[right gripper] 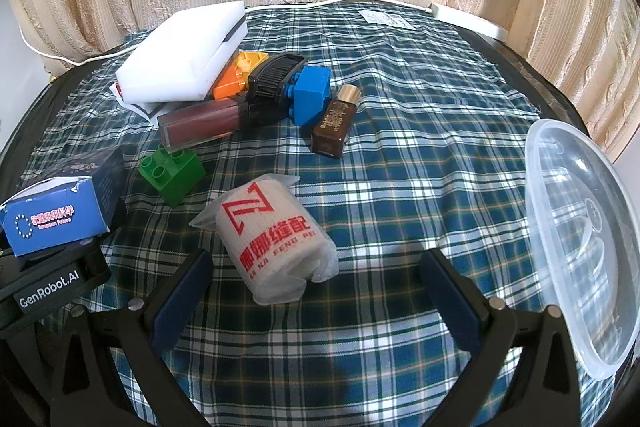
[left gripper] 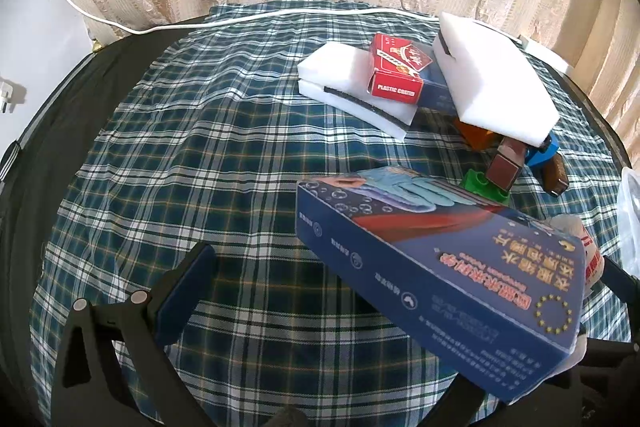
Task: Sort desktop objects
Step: 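Grasp the blue glove box with the left tool and lift it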
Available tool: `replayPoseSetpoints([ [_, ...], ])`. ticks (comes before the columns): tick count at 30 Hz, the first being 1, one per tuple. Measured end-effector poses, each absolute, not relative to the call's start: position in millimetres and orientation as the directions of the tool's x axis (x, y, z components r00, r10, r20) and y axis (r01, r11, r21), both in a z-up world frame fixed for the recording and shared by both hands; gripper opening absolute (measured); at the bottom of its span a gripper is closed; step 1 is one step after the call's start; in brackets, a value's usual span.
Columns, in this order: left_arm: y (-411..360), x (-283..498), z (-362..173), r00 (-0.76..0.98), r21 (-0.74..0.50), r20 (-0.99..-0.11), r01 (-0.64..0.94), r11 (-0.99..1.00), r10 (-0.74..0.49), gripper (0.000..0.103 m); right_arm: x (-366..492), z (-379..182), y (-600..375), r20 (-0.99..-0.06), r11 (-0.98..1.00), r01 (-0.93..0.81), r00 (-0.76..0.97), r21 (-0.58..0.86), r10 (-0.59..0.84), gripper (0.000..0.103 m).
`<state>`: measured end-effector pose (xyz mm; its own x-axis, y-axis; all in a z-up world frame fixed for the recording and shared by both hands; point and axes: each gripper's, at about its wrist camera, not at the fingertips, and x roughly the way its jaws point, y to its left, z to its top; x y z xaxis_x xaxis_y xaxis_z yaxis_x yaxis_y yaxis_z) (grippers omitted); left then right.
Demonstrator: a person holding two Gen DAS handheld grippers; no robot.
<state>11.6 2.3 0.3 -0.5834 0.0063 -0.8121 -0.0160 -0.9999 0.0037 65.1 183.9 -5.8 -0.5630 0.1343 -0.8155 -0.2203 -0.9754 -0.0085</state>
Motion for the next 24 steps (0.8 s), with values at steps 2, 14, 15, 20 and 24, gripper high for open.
replayPoseSetpoints([
  [2, 4, 12, 0, -0.582, 0.004, -0.813, -0.035, -0.999, 0.017, 0.103, 64, -5, 186, -0.830, -0.987, -0.159, -0.550, -0.009, 0.096, 0.103],
  [14, 6, 43, 11, -0.579, -0.087, -0.796, -0.184, -0.979, 0.179, 0.103, 75, -5, 195, -0.850, -1.000, -0.011, -0.527, -0.008, 0.012, 0.103],
  [15, 4, 46, 13, -0.579, -0.096, -0.794, -0.182, -0.979, 0.186, 0.103, 78, -5, 194, -0.849, -1.000, -0.006, -0.529, -0.007, 0.009, 0.103],
  [20, -7, 58, 23, -0.579, -0.153, -0.785, -0.164, -0.974, 0.221, 0.103, 83, -1, 195, -0.838, -0.999, 0.024, -0.543, 0.047, -0.053, 0.103],
  [24, -12, 62, 32, -0.576, -0.214, -0.773, -0.157, -0.964, 0.266, 0.103, 89, 2, 202, -0.824, -0.993, 0.025, -0.555, 0.115, -0.109, 0.103],
])
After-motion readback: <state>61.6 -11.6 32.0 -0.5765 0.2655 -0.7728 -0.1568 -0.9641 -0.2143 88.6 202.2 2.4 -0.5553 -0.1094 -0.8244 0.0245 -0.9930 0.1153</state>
